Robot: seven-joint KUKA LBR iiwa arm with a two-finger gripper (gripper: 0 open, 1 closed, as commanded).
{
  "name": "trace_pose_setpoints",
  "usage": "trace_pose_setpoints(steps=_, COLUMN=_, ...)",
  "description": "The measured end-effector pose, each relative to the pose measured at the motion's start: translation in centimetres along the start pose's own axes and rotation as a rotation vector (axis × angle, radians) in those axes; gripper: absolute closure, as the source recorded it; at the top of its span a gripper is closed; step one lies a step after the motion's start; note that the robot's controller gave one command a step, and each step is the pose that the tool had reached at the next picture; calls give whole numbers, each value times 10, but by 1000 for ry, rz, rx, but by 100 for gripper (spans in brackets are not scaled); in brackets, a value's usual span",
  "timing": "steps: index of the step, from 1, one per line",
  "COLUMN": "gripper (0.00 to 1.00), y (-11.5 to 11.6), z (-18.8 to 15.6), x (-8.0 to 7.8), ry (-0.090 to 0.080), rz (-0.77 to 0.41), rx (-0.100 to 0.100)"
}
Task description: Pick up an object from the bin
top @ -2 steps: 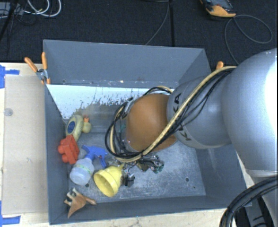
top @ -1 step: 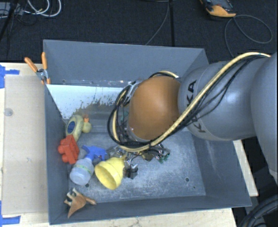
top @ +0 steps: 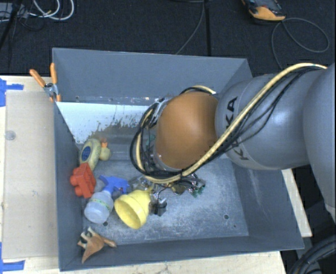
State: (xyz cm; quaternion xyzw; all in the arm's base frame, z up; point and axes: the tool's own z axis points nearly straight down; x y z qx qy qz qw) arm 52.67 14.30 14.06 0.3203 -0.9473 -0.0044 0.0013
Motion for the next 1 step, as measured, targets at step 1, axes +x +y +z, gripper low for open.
trace_pose_setpoints(steps=1, gripper=100, y=4, z=-125, x=-30, ry=-2, rz=-36, rx=0)
